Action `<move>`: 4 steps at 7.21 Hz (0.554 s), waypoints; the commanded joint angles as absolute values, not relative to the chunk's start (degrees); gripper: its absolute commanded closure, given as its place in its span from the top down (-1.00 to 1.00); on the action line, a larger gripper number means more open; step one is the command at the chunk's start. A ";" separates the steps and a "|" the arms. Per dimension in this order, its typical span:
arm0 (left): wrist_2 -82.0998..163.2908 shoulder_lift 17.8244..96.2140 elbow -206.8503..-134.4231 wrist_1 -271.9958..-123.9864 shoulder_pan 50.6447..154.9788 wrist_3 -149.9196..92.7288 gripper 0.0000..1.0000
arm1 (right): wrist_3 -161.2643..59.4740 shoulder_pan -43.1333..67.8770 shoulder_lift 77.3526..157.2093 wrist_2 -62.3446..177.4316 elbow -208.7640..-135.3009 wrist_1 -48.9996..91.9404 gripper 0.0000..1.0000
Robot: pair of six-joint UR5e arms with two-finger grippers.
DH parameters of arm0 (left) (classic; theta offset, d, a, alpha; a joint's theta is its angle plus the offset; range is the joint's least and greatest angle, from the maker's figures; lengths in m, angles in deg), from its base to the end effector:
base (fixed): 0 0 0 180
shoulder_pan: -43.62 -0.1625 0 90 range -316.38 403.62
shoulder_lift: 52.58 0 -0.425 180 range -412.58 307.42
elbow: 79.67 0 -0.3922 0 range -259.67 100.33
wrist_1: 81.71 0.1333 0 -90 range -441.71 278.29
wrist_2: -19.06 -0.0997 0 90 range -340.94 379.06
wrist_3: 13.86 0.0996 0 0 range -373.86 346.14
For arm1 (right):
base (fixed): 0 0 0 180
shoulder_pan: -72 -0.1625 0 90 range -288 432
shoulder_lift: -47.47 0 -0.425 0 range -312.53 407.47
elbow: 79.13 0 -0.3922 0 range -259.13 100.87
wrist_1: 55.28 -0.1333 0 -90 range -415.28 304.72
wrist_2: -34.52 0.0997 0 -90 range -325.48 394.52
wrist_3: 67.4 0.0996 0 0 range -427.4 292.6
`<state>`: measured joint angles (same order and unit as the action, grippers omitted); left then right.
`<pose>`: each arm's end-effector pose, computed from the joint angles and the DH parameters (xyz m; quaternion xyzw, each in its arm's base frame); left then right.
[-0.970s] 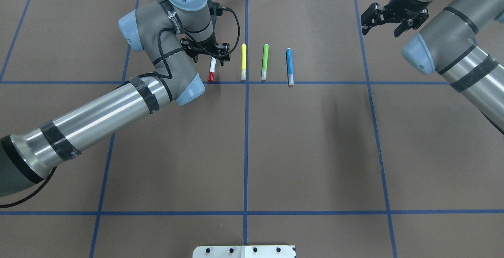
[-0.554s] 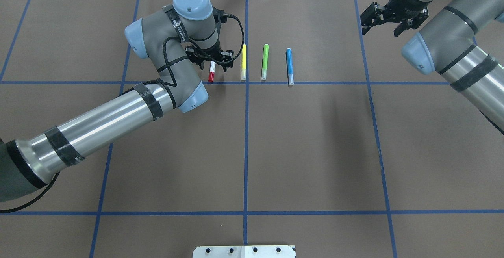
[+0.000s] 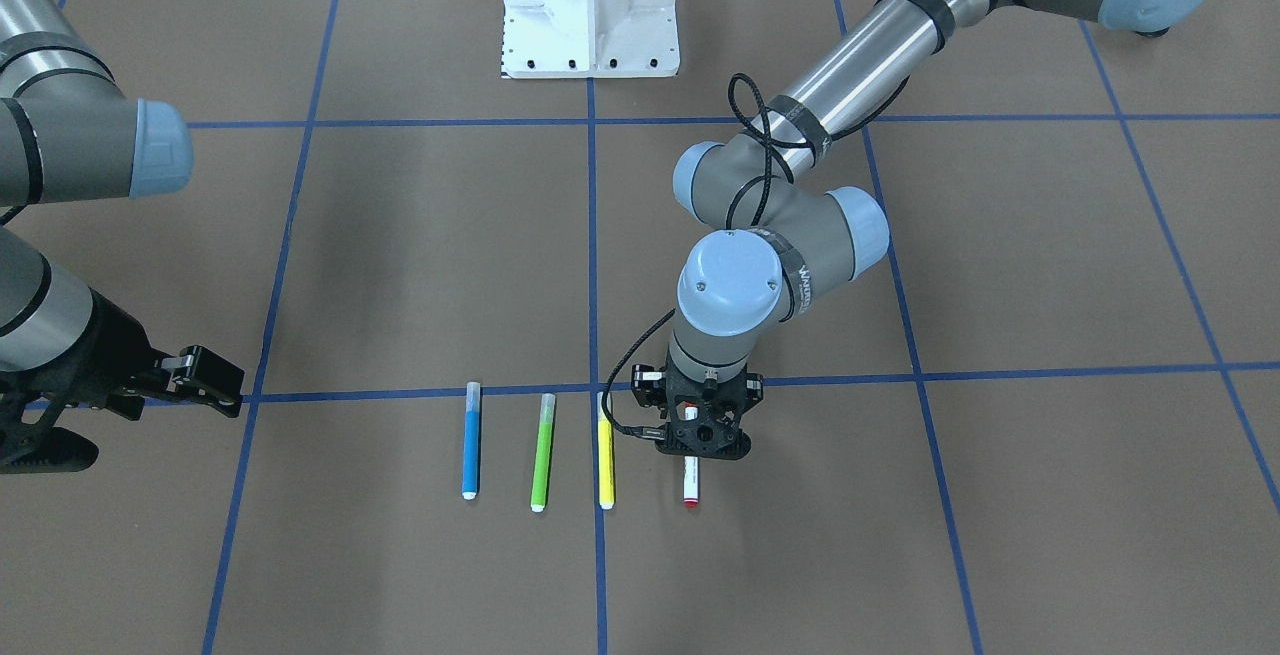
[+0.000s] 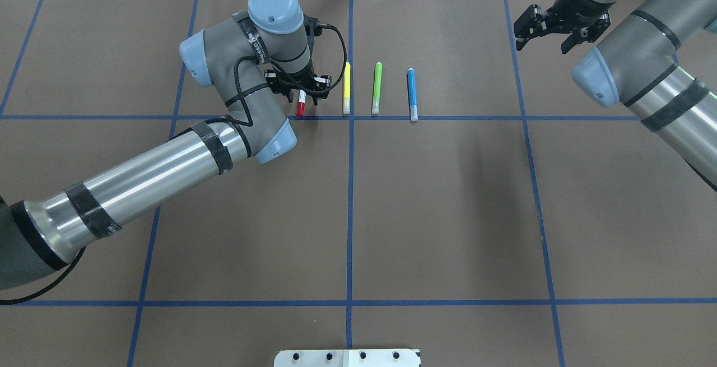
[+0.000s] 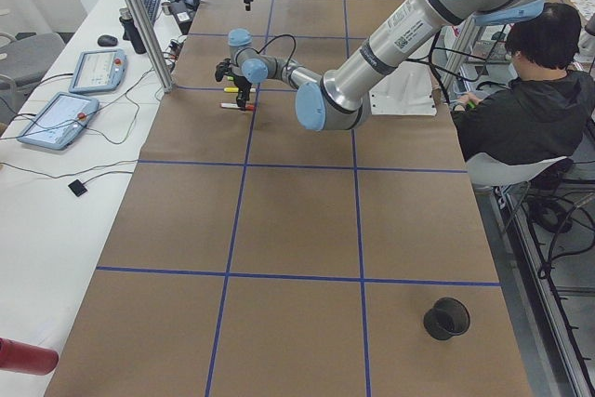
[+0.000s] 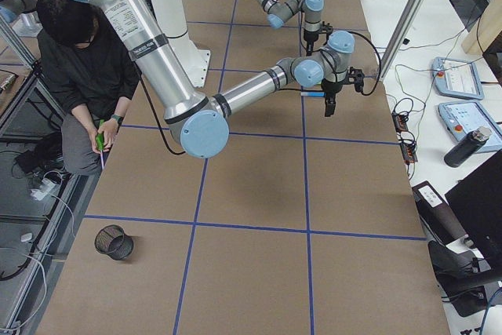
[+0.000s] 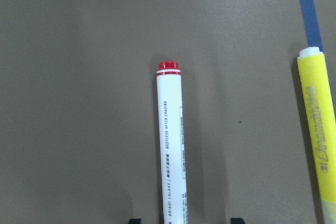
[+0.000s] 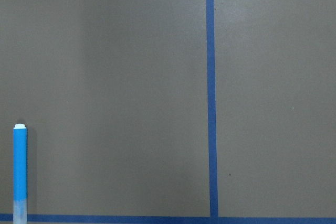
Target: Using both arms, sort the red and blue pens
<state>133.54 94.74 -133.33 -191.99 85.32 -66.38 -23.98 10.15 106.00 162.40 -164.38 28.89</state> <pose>0.5799 -0.6399 0.2539 0.0665 0.3918 0.0410 0.9167 -0.2659 -0.6499 0.3613 0.0328 -0.4078 0.0305 0.9120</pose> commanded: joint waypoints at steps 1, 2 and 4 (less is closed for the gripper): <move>133.50 94.73 -133.11 -191.93 85.36 -66.42 0.16 | -23.98 10.13 106.10 162.40 -164.38 28.84 1.00; 133.50 94.73 -133.10 -191.93 85.28 -66.42 0.16 | -23.98 10.22 106.10 162.40 -164.38 28.83 1.00; 133.50 94.73 -133.10 -191.84 85.19 -66.42 0.10 | -23.98 10.13 106.10 162.40 -164.38 28.83 1.00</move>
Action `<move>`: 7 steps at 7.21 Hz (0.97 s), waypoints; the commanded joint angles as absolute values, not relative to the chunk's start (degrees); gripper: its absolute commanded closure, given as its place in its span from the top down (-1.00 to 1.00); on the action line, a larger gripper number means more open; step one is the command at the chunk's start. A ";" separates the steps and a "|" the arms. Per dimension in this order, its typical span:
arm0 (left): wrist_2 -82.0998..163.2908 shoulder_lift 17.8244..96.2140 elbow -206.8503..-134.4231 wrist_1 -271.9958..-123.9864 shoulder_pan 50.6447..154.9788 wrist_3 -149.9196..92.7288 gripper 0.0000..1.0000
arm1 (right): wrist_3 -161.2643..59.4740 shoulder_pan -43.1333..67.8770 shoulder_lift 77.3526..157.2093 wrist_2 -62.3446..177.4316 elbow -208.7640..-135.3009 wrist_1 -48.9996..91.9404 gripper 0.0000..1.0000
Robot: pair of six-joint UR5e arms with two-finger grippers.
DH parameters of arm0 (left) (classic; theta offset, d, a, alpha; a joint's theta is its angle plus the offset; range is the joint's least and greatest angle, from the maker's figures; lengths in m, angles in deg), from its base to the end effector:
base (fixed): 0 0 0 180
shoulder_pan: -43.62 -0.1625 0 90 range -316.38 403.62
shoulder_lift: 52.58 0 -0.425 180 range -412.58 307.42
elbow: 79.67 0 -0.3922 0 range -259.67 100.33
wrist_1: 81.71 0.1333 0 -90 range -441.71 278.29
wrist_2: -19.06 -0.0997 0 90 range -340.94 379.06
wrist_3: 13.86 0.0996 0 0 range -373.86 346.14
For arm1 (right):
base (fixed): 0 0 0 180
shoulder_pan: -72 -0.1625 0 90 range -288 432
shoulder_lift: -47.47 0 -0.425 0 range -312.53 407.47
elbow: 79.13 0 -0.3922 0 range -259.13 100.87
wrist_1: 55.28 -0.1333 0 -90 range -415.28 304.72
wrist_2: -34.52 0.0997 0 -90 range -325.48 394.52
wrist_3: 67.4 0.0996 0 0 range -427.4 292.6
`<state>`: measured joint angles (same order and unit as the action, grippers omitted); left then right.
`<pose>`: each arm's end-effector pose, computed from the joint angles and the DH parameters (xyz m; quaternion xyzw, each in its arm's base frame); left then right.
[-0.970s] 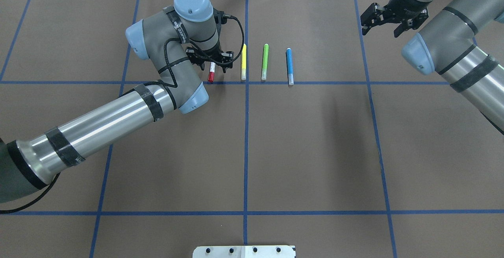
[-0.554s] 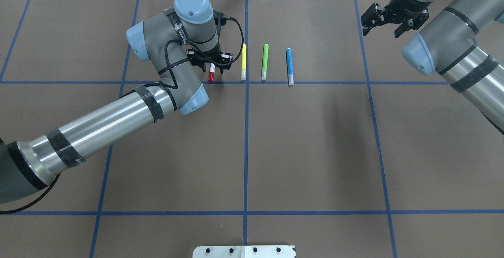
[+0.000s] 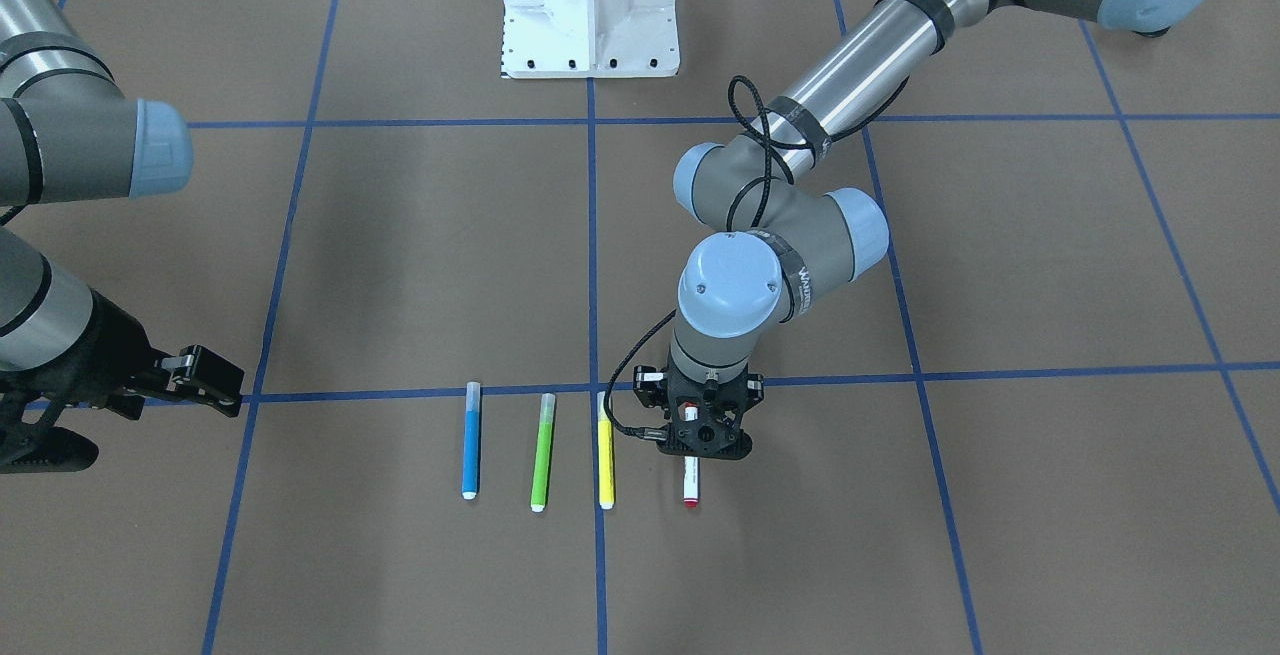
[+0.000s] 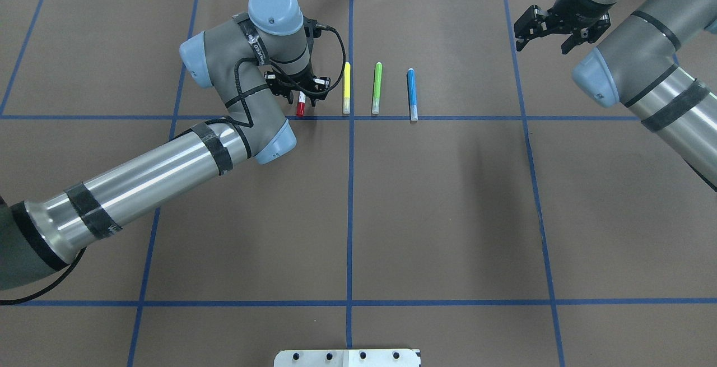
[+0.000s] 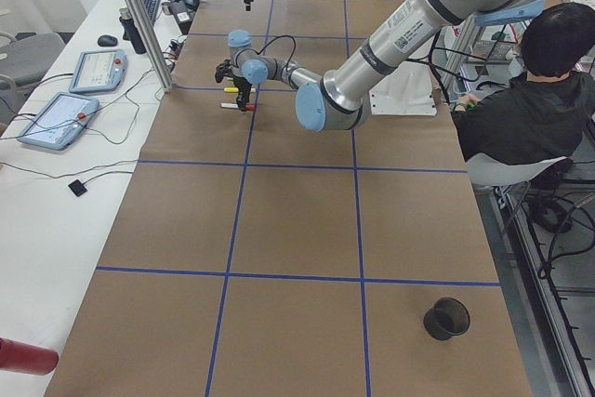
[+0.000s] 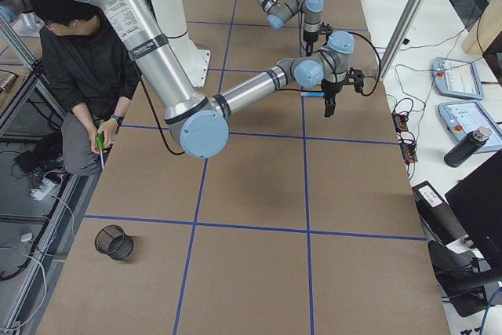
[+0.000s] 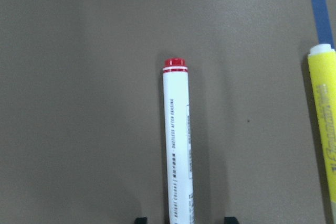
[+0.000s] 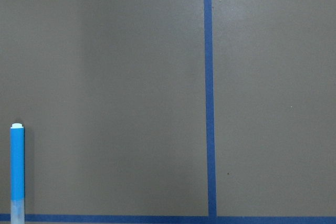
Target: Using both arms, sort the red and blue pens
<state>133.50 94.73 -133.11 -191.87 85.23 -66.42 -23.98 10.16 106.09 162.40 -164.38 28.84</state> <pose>0.5812 -0.6394 0.2563 0.0644 0.3897 0.0406 0.9178 -0.2659 -0.6496 0.3623 0.0325 -0.4076 0.0305 0.9121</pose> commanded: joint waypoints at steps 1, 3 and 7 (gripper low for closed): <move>133.50 94.56 -133.10 -191.84 85.19 -66.34 0.07 | -23.98 10.22 106.18 162.40 -164.29 28.83 1.00; 133.58 94.47 -133.10 -191.84 85.10 -66.34 0.06 | -23.98 10.13 106.18 162.40 -164.29 28.83 1.00; 133.58 94.38 -133.37 -191.58 84.92 -66.77 -0.99 | -23.98 10.13 106.27 162.40 -164.29 28.83 1.00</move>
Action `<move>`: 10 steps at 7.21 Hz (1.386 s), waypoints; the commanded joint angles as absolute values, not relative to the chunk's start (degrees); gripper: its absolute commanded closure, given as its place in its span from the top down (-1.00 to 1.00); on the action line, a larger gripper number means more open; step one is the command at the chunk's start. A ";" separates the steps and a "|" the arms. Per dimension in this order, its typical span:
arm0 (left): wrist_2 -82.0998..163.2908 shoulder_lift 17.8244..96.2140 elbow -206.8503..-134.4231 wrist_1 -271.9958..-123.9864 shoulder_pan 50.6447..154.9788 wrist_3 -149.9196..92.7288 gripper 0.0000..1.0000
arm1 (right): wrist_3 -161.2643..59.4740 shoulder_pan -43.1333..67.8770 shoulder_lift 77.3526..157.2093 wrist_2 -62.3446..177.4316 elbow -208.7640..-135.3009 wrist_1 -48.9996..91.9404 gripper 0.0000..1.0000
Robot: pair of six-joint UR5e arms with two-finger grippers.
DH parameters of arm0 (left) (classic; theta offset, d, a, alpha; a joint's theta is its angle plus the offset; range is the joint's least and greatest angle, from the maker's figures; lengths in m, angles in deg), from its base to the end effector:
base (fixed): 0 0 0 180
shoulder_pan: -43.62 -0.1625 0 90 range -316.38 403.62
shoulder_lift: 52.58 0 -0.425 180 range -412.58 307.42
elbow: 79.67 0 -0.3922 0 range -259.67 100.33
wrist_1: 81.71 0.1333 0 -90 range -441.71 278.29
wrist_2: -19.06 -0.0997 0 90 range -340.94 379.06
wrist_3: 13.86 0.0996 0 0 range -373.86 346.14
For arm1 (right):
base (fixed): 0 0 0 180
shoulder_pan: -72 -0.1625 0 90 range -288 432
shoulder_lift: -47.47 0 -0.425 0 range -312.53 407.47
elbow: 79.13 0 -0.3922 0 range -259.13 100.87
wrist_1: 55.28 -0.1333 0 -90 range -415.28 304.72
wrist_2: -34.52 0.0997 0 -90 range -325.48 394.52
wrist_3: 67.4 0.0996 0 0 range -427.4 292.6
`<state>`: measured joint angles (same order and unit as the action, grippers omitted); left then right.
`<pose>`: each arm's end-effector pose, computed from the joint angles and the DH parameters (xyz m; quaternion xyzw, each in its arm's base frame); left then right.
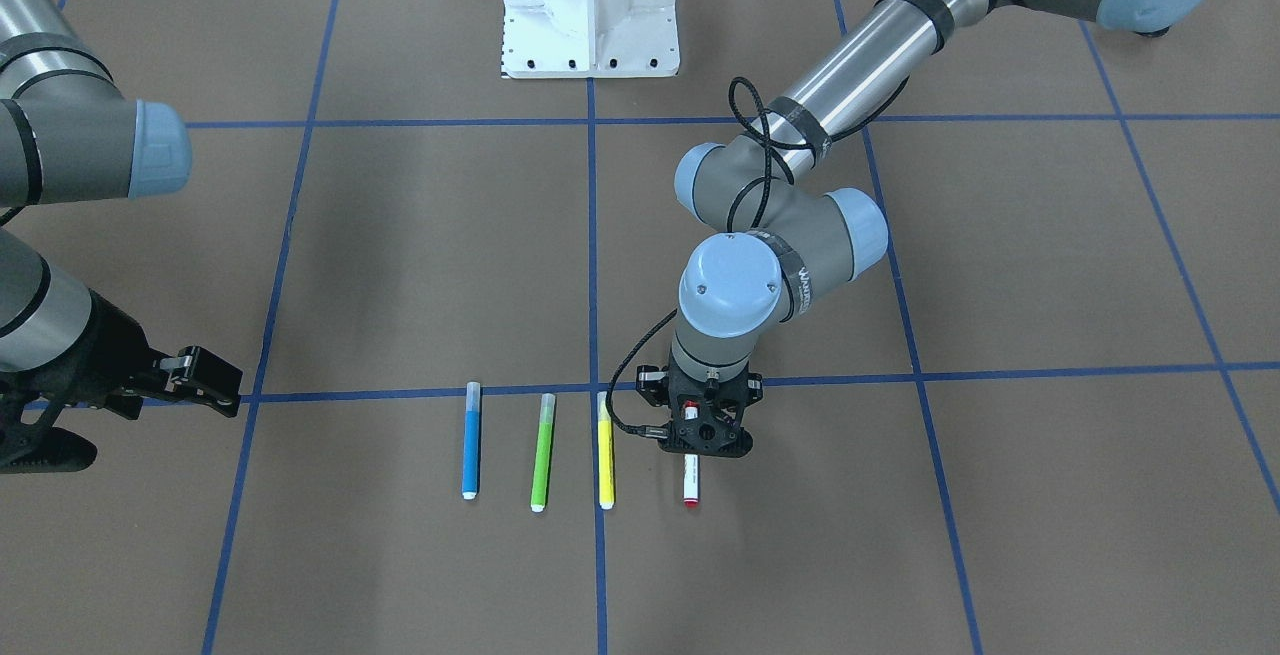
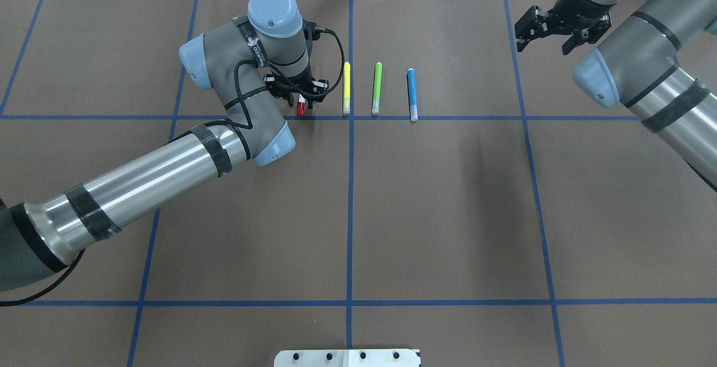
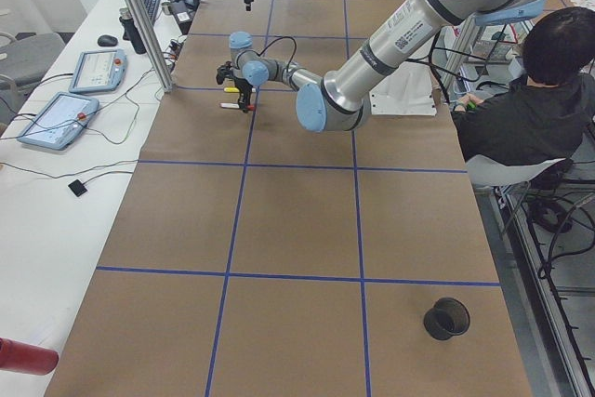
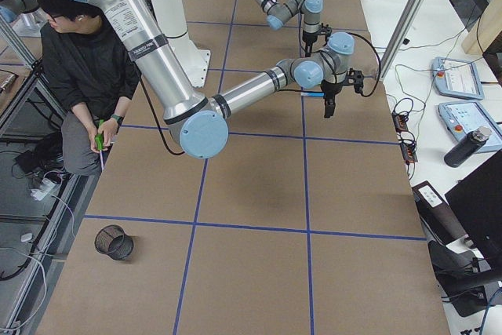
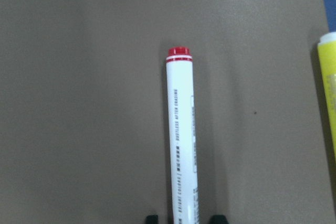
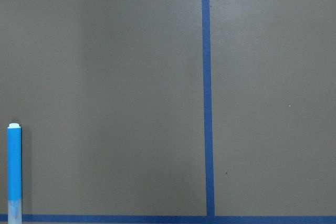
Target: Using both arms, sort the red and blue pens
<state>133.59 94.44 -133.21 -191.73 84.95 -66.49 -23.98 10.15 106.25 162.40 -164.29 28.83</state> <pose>0.5839 -0.6359 0.2601 0.0608 0.3884 0.0420 0.9185 -0.2657 -0.6494 0.3649 0.0309 -0.4066 0.0313 0.9125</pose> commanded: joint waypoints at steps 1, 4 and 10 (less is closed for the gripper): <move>133.58 94.55 -133.63 -191.58 84.92 -68.08 -1.00 | -23.98 10.13 106.27 162.40 -164.29 28.83 1.00; 134.37 94.73 -136.08 -190.44 86.58 -69.41 -1.00 | -23.98 9.95 106.27 162.58 -164.29 28.83 1.00; 141.92 89.93 -149.30 -173.73 94.67 -67.83 -1.00 | -16.44 14.69 101.29 159.87 -162.11 28.57 0.97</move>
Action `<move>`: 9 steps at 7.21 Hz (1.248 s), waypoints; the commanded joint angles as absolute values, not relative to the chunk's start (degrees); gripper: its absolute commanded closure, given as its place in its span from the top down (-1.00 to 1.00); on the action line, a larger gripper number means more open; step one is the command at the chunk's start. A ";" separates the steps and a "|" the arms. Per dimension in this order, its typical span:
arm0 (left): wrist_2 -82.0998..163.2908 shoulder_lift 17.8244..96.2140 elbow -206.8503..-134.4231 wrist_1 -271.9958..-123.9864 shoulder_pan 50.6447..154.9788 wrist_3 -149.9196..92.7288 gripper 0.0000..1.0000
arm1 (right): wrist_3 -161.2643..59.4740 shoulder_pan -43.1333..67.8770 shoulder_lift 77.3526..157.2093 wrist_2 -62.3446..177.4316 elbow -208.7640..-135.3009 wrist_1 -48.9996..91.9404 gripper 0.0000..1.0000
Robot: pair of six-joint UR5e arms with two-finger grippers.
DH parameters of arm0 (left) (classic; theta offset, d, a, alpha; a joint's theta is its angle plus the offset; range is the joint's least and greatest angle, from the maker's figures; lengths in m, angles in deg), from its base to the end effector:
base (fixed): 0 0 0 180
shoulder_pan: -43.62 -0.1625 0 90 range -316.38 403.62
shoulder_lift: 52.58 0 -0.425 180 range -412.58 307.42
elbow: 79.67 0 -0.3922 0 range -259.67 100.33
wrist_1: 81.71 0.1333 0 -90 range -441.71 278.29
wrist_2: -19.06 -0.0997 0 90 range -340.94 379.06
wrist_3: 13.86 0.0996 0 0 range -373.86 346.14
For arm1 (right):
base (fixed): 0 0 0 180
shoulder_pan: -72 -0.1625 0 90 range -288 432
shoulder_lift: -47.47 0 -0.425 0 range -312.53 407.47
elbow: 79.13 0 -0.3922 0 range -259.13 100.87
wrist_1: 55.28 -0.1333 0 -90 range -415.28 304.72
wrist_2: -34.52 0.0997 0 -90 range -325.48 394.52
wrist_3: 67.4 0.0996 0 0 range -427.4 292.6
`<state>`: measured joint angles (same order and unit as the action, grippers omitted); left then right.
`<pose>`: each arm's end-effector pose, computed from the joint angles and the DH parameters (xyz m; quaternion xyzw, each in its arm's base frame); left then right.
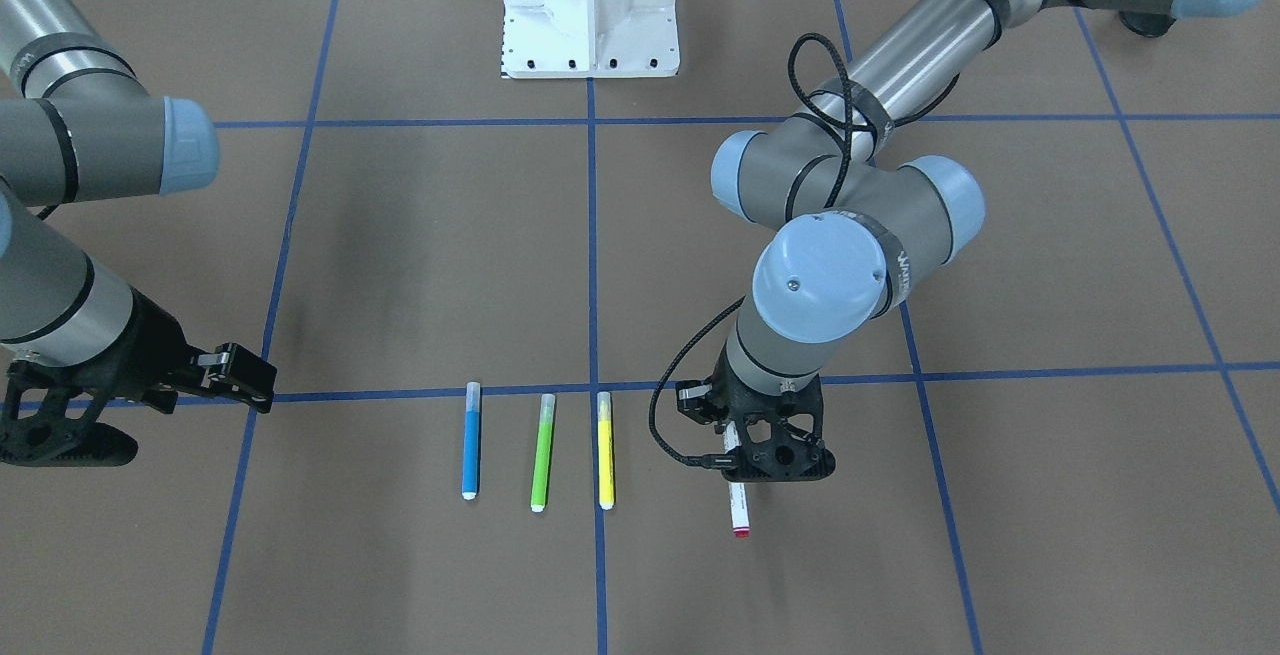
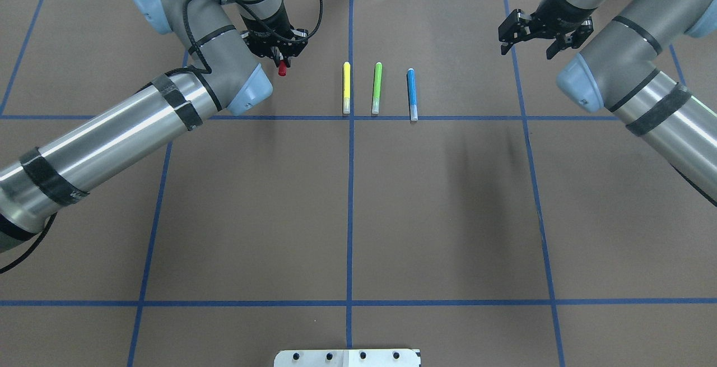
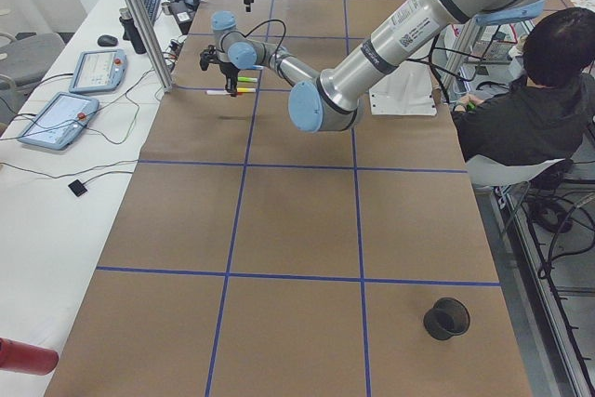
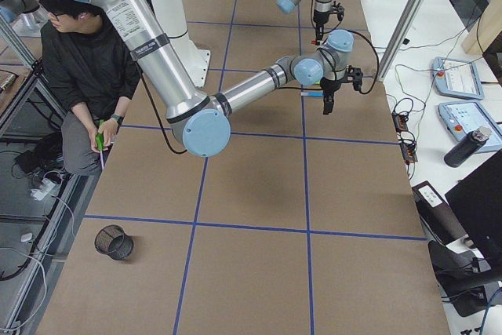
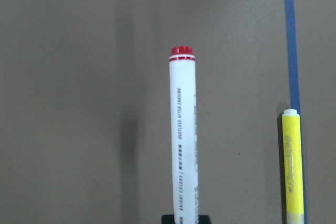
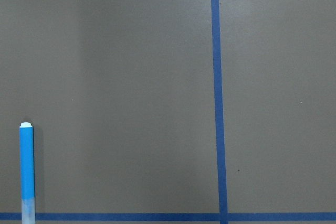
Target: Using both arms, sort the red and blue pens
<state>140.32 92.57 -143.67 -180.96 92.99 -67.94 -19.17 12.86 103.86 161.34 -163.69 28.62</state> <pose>0.4735 -0.6772 0.2191 0.0274 0.4053 -0.0185 0.9136 -0.3001 -0.6458 0.3410 0.0234 -0.4107 0.0449 0.9104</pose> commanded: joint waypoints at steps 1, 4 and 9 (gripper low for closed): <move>142.46 84.94 -157.63 -166.95 96.59 -67.22 -1.00 | -14.68 16.35 98.57 157.94 -159.92 28.57 0.95; 142.64 81.64 -161.14 -165.82 100.21 -63.35 -1.00 | -14.14 21.71 92.49 152.56 -153.07 25.43 0.97; 142.64 79.00 -163.78 -165.74 101.10 -60.62 -1.00 | -14.13 26.82 87.90 151.42 -145.84 25.23 0.86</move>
<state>142.64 79.11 -163.46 -165.76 101.05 -60.70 -14.11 25.58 88.56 151.85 -147.05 25.27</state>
